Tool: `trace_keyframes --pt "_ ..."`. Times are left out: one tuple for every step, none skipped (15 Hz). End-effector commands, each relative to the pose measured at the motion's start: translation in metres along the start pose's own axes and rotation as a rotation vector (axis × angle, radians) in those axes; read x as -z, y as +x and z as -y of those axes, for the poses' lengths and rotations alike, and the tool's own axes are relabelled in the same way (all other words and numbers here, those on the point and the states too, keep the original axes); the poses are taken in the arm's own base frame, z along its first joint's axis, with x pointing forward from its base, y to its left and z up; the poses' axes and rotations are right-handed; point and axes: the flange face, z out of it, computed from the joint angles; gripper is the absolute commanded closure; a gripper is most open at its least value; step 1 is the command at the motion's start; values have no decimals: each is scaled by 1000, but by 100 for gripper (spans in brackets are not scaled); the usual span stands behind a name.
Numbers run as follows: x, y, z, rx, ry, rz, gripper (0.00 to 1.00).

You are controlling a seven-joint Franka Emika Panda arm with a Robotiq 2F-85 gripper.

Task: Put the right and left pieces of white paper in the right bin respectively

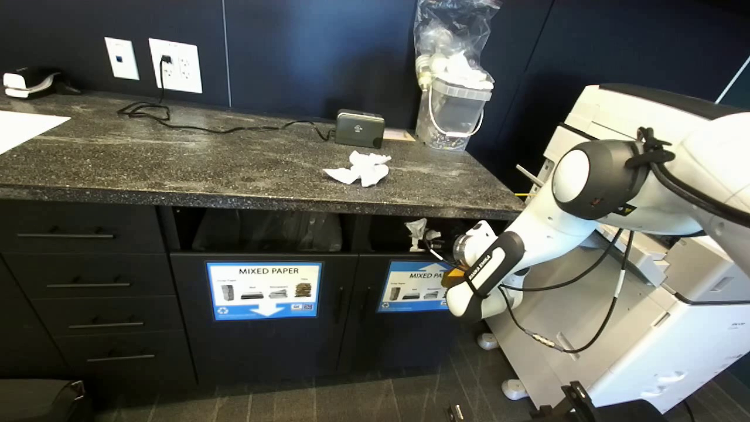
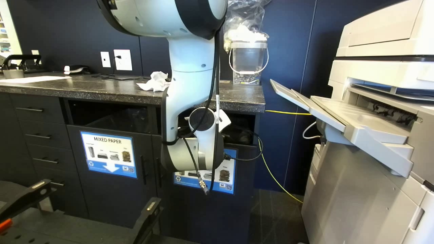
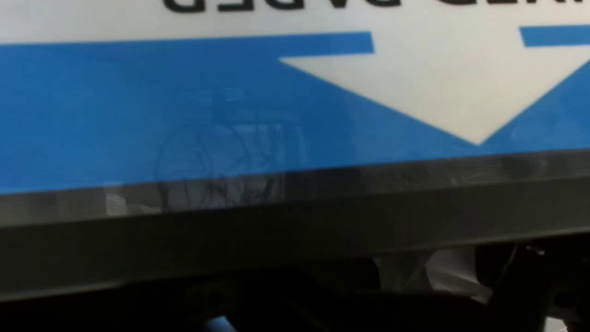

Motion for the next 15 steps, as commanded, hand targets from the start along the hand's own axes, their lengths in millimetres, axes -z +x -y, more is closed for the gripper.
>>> trace_keyframes --pt "19 10 2 54 -92 59 0" --pt "25 11 3 91 -126 61 0" --pt "32 13 4 120 -157 61 0" --pt "40 15 7 162 -186 56 0" --pt "47 19 12 214 -208 40 0" --pt "53 20 17 259 -221 26 0" --pt "61 24 22 309 -227 2 0" --pt "68 25 27 339 -232 -13 0" --pt "74 27 33 378 -233 -34 0" --pt "81 28 38 412 -235 -48 0" --pt "88 30 43 440 -237 -57 0" --pt "94 30 46 459 -237 -62 0" --pt "101 30 49 480 -231 -67 0" --pt "107 30 52 490 -222 -65 0" --pt "108 36 54 497 -218 -60 0"
